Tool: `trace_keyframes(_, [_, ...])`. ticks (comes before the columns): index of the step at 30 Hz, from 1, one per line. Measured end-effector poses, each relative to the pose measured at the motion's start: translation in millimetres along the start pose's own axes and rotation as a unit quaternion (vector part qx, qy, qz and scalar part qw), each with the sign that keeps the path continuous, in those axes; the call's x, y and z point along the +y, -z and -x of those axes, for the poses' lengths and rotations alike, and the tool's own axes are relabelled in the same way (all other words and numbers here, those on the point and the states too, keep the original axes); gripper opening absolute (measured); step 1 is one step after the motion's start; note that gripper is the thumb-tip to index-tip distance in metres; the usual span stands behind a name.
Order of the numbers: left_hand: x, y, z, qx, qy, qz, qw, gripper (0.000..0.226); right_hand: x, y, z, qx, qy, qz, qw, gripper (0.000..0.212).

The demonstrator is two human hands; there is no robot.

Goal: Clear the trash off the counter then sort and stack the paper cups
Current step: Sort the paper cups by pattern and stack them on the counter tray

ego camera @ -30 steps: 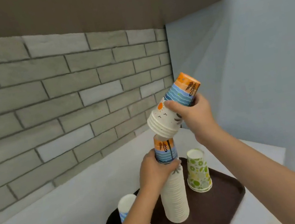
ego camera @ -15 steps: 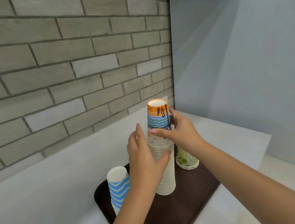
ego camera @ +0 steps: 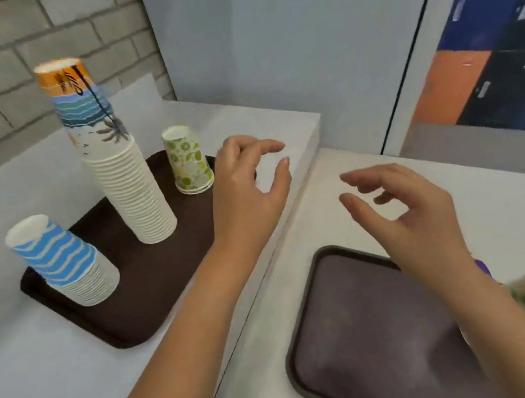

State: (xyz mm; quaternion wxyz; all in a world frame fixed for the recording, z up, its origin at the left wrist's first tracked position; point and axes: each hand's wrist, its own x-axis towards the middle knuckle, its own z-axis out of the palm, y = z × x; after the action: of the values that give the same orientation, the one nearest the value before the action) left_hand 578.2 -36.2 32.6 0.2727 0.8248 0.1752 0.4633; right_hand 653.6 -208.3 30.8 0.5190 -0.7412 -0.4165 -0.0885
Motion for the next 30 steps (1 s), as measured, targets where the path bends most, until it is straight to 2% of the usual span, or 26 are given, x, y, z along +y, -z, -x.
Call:
trace_keyframes(2, [15.2,-29.3,19.9,-0.046,0.011,0.031,0.998,0.016,17.9,23.9,37.4,0.024,-0.005,0.024,0.999,0.010])
trace_keyframes(5, [35.2,-66.3,55.1,-0.124,0.041,0.081,0.988,0.016,43.2,52.7,90.0,0.070,0.000,0.063,0.996,0.013])
trace_keyframes(8, [46.9,-94.0,89.5,-0.204,0.071,0.112,0.970,0.016,69.4,77.3,129.7,0.146,0.025,0.123,0.981,0.012])
trace_keyframes(10, [51.5,-108.7,108.8,-0.239,0.100,0.126,0.958,0.016,89.9,91.9,147.7,0.216,0.011,0.152,0.964,0.014])
trace_keyframes(13, [57.4,-124.3,131.2,-0.266,0.144,0.146,0.942,0.014,126.4,106.6,167.5,0.318,-0.065,0.128,0.937,0.035])
trace_keyframes(15, [60.6,-131.6,141.7,-0.276,0.168,0.151,0.934,0.015,143.8,112.6,174.9,0.341,-0.135,0.073,0.928,0.053])
trace_keyframes(18, [63.9,-137.3,152.5,-0.286,0.189,0.142,0.929,0.014,154.2,115.8,175.1,0.289,-0.265,-0.010,0.920,0.083])
trace_keyframes(21, [64.6,-139.3,160.2,-0.287,0.209,0.134,0.925,0.015,166.8,117.9,165.1,0.225,-0.319,-0.083,0.917,0.108])
trace_keyframes(23, [63.6,-139.3,164.8,-0.289,0.218,0.128,0.923,0.015,174.3,117.4,156.8,0.212,-0.321,-0.072,0.920,0.104])
trace_keyframes(26, [58.9,-136.7,170.7,-0.282,0.227,0.118,0.925,0.015,176.5,109.3,143.5,0.188,-0.324,-0.037,0.926,0.071])
trace_keyframes(27, [56.5,-135.0,172.4,-0.281,0.230,0.112,0.925,0.015,174.3,104.3,139.3,0.171,-0.325,-0.032,0.930,0.067])
trace_keyframes(30, [46.3,-127.7,176.9,-0.278,0.241,0.089,0.926,0.017,166.9,81.6,128.4,0.098,-0.322,-0.035,0.941,0.071])
